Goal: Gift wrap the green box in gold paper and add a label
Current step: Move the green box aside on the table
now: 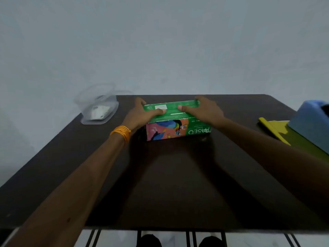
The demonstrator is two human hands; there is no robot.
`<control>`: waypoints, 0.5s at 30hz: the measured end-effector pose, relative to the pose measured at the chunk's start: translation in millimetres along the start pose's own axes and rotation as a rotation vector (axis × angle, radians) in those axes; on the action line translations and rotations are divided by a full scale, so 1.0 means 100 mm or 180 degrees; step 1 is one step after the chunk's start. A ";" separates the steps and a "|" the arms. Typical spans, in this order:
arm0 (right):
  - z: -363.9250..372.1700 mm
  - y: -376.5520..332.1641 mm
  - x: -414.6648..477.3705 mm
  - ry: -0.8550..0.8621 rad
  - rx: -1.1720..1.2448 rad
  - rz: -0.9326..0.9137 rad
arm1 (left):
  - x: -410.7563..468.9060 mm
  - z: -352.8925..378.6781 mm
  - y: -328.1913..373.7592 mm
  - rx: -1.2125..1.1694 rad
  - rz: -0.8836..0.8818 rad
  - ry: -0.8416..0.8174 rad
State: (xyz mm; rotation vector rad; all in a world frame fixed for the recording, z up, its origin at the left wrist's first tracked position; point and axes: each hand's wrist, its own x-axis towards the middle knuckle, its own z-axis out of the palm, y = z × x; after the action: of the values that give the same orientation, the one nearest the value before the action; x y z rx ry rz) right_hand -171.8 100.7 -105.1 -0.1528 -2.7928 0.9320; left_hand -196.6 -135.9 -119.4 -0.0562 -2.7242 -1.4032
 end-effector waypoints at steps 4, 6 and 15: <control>0.22 -0.26 -0.42 0.0341 0.0168 0.0256 | -0.54 -0.27 -0.14 0.0027 -0.0044 0.0633; 0.36 -0.41 -0.61 0.0369 0.0612 0.0347 | -0.83 -0.45 -0.23 0.0051 -0.0079 0.0795; 1.15 -1.31 -1.25 -0.0828 0.2535 0.0266 | -1.64 -1.15 -0.72 -0.0314 -0.0186 0.1204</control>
State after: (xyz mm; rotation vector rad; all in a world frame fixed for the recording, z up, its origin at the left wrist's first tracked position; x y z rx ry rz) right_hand -79.1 -90.4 -134.7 -0.0266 -2.3892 2.1122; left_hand -31.9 -270.8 -125.2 0.2582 -2.3653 -1.3957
